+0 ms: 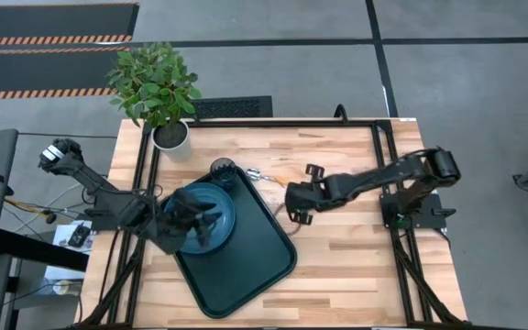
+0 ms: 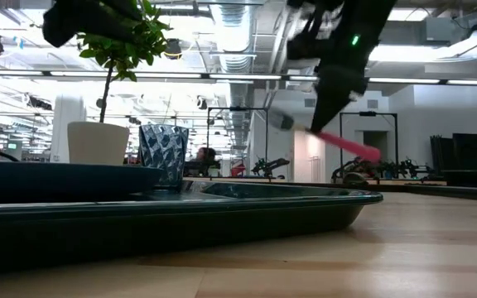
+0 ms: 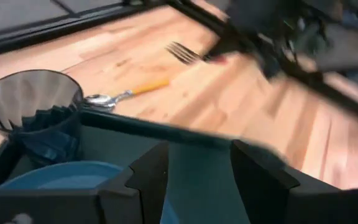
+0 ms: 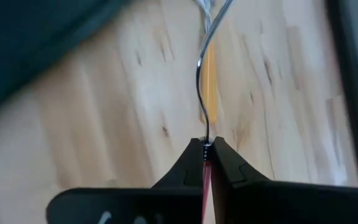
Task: Pick and place plate/cup/fork/spoon on tray
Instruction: Put the pink fork on the black tray on the right of the blue plate, then put the pink fork on the black tray on the right of the pink plate
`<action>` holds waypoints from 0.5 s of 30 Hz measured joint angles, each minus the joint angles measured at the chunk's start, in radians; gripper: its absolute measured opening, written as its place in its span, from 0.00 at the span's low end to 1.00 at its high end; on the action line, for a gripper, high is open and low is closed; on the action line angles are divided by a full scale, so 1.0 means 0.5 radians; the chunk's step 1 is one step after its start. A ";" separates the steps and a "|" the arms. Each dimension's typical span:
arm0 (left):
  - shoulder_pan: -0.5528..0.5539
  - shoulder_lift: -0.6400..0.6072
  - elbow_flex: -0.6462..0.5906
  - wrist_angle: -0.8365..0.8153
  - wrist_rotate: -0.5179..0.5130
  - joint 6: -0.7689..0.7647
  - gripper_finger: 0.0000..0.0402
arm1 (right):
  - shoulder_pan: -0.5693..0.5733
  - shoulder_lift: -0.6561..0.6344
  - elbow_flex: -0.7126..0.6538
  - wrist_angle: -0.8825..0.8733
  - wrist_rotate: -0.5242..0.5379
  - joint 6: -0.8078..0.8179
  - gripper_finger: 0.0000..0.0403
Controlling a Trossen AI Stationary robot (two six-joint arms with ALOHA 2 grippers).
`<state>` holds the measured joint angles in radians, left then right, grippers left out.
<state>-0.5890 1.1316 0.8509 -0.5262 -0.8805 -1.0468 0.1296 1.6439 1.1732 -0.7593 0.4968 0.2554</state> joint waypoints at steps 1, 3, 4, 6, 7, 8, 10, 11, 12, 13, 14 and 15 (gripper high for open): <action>0.041 0.000 0.000 0.029 -0.002 -0.028 0.40 | 0.045 -0.025 0.000 0.003 0.049 0.037 0.03; 0.122 0.000 0.000 0.093 0.008 -0.071 0.40 | 0.135 -0.055 0.001 -0.004 0.177 0.118 0.03; 0.159 0.000 0.000 0.128 0.016 -0.087 0.40 | 0.178 -0.063 0.001 -0.019 0.249 0.153 0.03; 0.229 0.000 0.000 0.220 0.058 -0.133 0.40 | 0.265 -0.071 0.001 -0.060 0.391 0.168 0.02; 0.263 0.000 0.000 0.277 0.090 -0.152 0.40 | 0.313 -0.071 0.001 -0.094 0.476 0.144 0.02; 0.295 0.000 0.000 0.340 0.130 -0.156 0.40 | 0.356 -0.071 0.001 -0.130 0.573 0.126 0.01; 0.352 0.000 0.000 0.468 0.213 -0.121 0.40 | 0.432 -0.071 0.001 -0.174 0.760 0.123 0.01; 0.376 0.000 0.000 0.523 0.253 -0.071 0.40 | 0.456 -0.071 0.001 -0.171 0.799 0.124 0.00; 0.398 0.000 0.000 0.566 0.283 -0.008 0.40 | 0.469 -0.071 0.001 -0.164 0.797 0.127 0.01; 0.415 0.000 0.000 0.591 0.309 0.051 0.40 | 0.476 -0.071 0.001 -0.156 0.768 0.145 0.01; 0.429 0.000 0.000 0.606 0.328 0.092 0.40 | 0.477 -0.071 0.002 -0.160 0.738 0.168 0.02; 0.435 0.000 0.000 0.609 0.336 0.108 0.40 | 0.472 -0.071 0.002 -0.174 0.683 0.196 0.04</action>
<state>-0.3715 1.1316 0.8509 -0.2218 -0.7124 -0.9929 0.3658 1.6085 1.1743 -0.8465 0.8384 0.3534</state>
